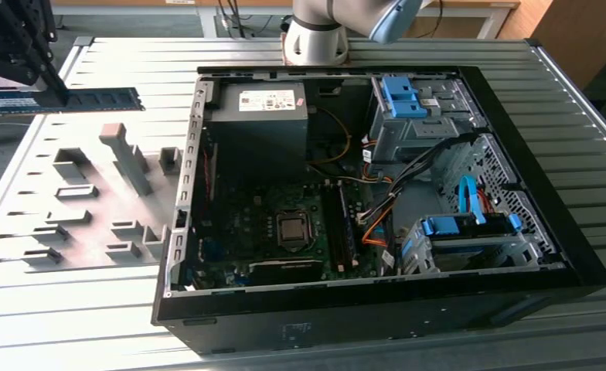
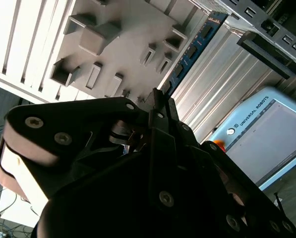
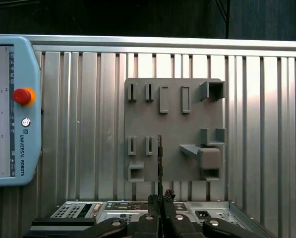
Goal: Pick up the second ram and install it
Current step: 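Pick up the second ram and move it above second insertion slot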
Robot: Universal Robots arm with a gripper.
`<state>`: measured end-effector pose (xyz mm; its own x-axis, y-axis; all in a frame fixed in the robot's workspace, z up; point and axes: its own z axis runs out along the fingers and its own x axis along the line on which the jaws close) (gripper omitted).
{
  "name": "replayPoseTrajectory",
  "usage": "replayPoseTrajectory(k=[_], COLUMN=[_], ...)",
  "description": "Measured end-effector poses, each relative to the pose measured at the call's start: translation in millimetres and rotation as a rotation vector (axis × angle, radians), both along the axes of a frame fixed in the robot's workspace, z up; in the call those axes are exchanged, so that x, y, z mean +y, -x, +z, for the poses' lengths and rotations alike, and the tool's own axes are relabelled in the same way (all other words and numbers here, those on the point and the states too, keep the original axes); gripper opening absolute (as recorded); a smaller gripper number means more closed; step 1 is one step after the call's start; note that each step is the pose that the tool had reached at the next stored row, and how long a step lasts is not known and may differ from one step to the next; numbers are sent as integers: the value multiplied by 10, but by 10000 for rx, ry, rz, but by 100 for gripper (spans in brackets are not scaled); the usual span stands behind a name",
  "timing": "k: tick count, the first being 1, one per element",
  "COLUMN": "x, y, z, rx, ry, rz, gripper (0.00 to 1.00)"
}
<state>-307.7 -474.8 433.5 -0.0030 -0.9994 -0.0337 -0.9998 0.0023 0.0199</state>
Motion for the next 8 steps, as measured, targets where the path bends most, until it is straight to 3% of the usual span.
replayPoseTrajectory(k=[8], x=[0], y=[-82], z=[-1], rx=[-1], ry=[-1], rz=[0], gripper=[14])
